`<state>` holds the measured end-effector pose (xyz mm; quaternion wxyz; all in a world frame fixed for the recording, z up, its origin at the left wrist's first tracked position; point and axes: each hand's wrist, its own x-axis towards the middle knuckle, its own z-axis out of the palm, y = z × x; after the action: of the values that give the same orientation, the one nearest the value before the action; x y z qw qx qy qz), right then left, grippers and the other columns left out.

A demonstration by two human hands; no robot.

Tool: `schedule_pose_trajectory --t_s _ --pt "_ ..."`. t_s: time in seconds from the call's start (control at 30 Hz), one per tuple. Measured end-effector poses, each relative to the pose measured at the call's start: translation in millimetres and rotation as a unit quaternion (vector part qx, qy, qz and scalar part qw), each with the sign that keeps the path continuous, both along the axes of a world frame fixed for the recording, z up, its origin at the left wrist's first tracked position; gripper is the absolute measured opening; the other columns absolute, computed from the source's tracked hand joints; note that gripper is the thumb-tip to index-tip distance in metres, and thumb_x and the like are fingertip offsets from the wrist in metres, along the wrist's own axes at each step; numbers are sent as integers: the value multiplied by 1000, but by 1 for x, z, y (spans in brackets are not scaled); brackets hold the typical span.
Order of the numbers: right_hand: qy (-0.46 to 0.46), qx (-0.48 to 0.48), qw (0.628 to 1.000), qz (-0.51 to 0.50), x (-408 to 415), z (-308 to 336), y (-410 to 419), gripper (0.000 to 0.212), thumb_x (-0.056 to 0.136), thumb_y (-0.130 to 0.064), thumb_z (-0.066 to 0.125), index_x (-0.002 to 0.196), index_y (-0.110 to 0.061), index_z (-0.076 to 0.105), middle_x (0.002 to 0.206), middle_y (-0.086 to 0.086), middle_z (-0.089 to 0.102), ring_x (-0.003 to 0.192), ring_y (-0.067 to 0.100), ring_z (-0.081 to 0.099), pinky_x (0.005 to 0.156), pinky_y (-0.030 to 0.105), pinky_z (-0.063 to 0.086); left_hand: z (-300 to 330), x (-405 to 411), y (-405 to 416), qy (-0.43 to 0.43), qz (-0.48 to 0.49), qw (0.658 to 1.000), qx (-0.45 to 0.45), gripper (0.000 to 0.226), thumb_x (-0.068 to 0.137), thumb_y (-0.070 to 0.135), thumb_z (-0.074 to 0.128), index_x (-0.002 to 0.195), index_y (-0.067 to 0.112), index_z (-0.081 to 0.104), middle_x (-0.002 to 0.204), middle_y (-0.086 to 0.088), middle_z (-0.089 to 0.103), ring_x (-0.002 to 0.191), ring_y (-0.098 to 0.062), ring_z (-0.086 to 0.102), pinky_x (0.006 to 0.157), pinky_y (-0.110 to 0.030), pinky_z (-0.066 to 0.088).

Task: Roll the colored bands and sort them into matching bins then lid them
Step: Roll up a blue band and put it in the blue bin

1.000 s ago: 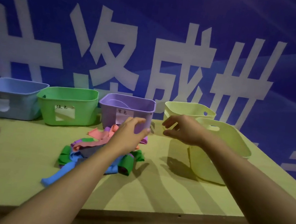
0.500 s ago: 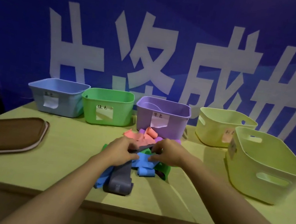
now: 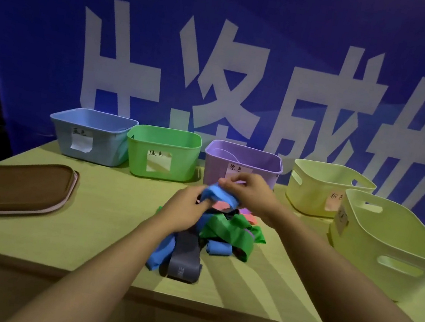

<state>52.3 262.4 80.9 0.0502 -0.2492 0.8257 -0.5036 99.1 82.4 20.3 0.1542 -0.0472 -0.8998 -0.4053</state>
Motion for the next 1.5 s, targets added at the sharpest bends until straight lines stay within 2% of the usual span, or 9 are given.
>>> schedule_pose_trajectory --t_s 0.1,0.2,0.37,0.6,0.8,1.13,1.27,1.37,1.5 --pt "-89 -125 988 4 9 17 0 33 93 -25 74 120 -9 63 90 11 70 73 21 64 60 28 52 20 7 4 10 16 997 73 30 104 30 58 75 29 62 57 13 57 54 0 44 50 -18 31" --pt "-104 -175 978 37 12 33 3 29 91 -16 75 118 -11 65 94 7 72 82 23 61 72 32 54 33 13 7 7 17 994 110 42 107 26 54 65 28 53 42 14 44 43 -2 35 46 -21 24" --pt "15 -106 992 67 16 52 4 34 90 -2 74 120 -18 71 105 4 71 88 13 67 83 27 57 46 18 12 11 14 987 162 42 108 26 50 68 19 55 46 10 49 48 -9 40 46 -17 29" --pt "147 -90 985 -10 27 82 0 19 94 -32 71 101 -15 77 85 4 73 67 3 63 64 18 51 66 35 22 30 -24 975 220 40 109 23 48 70 15 52 47 -4 61 36 1 41 45 -15 31" --pt "249 -61 966 -27 36 108 -5 17 94 -38 69 99 -22 73 93 -2 72 85 10 66 69 21 56 77 39 22 24 -85 965 248 13 106 9 53 97 9 62 71 2 71 52 1 66 49 -12 46" --pt "319 -83 939 -100 35 131 -9 26 95 -36 67 109 -15 74 111 3 55 95 9 52 71 13 44 48 27 7 -52 -86 969 225 28 101 19 64 81 28 81 89 1 80 82 -27 66 78 -46 51" --pt "334 -163 920 -120 35 136 -12 22 99 -31 66 108 -13 73 106 3 68 94 12 62 78 22 54 45 13 8 -16 -42 967 251 30 87 41 75 93 12 77 94 -16 78 96 -42 72 83 -65 58" --pt "349 -214 905 -113 41 143 -14 15 100 -27 65 107 -15 70 97 -6 67 87 3 63 74 15 53 58 7 14 16 -21 974 225 20 96 28 70 92 9 74 90 -15 77 93 -42 72 82 -50 58" --pt "377 -245 888 -94 49 152 -15 8 101 -22 64 105 -17 68 94 -11 66 85 -2 61 73 14 51 81 -3 20 48 19 971 233 25 103 20 62 81 9 62 72 -15 58 61 -24 51 51 -25 44"
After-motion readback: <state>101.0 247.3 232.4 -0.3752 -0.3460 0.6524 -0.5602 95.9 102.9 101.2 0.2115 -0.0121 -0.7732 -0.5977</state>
